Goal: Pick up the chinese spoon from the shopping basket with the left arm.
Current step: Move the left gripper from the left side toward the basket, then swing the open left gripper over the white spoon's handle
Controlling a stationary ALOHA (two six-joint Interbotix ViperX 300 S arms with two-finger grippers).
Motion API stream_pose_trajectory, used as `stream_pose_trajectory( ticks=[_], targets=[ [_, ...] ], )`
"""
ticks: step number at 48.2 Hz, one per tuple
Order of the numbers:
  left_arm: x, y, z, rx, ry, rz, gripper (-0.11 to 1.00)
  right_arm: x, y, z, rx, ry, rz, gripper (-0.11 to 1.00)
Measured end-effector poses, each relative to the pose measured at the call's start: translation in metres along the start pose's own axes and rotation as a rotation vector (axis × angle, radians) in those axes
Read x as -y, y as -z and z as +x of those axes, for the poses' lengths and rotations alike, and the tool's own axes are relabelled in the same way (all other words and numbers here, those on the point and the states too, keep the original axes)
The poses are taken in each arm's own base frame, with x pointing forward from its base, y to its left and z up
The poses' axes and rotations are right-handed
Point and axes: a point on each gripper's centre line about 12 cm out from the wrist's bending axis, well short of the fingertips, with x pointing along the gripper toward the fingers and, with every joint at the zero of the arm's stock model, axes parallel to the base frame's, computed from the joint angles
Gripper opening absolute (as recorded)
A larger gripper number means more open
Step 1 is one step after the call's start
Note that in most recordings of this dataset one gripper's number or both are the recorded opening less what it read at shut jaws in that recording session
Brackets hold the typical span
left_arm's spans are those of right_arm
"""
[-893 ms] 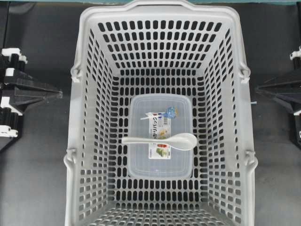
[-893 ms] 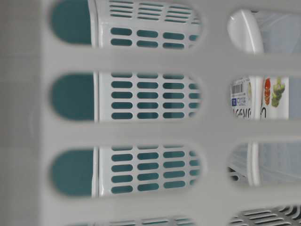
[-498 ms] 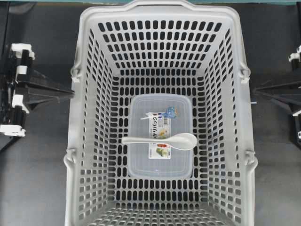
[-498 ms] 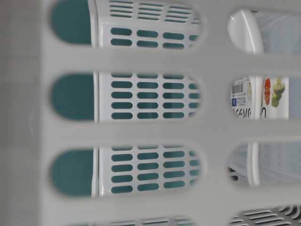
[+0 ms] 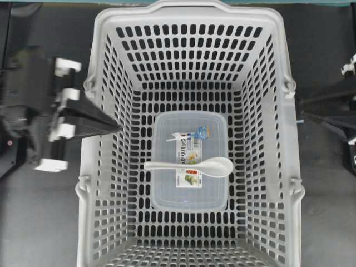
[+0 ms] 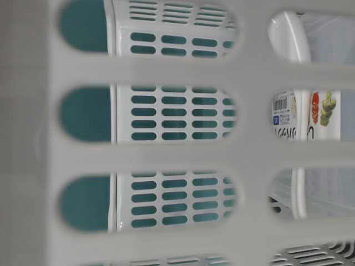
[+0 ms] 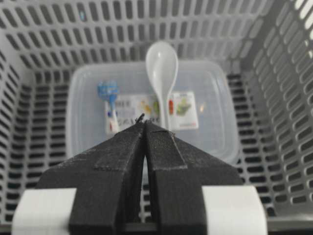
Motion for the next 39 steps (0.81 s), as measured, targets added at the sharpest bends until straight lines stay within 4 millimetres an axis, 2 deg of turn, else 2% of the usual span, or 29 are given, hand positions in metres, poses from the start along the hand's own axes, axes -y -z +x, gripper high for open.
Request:
stream_pose_trajectory(
  ticks=[4, 7, 11, 18, 22, 24, 30, 39],
  targets=[
    [0.000, -0.003, 0.013, -0.044, -0.001, -0.011, 0.01, 0.000, -0.001, 0.000, 0.003, 0.000, 0.003, 0.52],
    [0.000, -0.005, 0.022, -0.077, -0.002, -0.016, 0.06, 0.000, -0.001, -0.001, 0.005, -0.002, 0.003, 0.63],
    [0.000, -0.007, 0.035, -0.126, -0.004, -0.021, 0.26, -0.002, -0.001, -0.002, 0.007, -0.008, 0.003, 0.69],
    [0.001, -0.008, 0.060, -0.236, -0.010, -0.042, 0.71, -0.002, -0.002, -0.002, 0.012, -0.010, 0.003, 0.69],
    [0.001, -0.011, 0.075, -0.283, -0.014, -0.054, 0.87, -0.002, -0.002, -0.002, 0.010, -0.010, 0.002, 0.69],
    [0.001, -0.010, 0.085, -0.311, -0.017, -0.060, 0.90, -0.002, -0.002, -0.002, 0.012, -0.010, 0.002, 0.69],
    [0.001, -0.009, 0.112, -0.372, -0.020, -0.061, 0.86, -0.002, -0.002, -0.002, 0.012, -0.010, 0.000, 0.69],
    [0.007, -0.004, 0.151, -0.443, -0.015, -0.054, 0.86, -0.002, -0.002, -0.002, 0.010, -0.010, 0.000, 0.69]
  ],
)
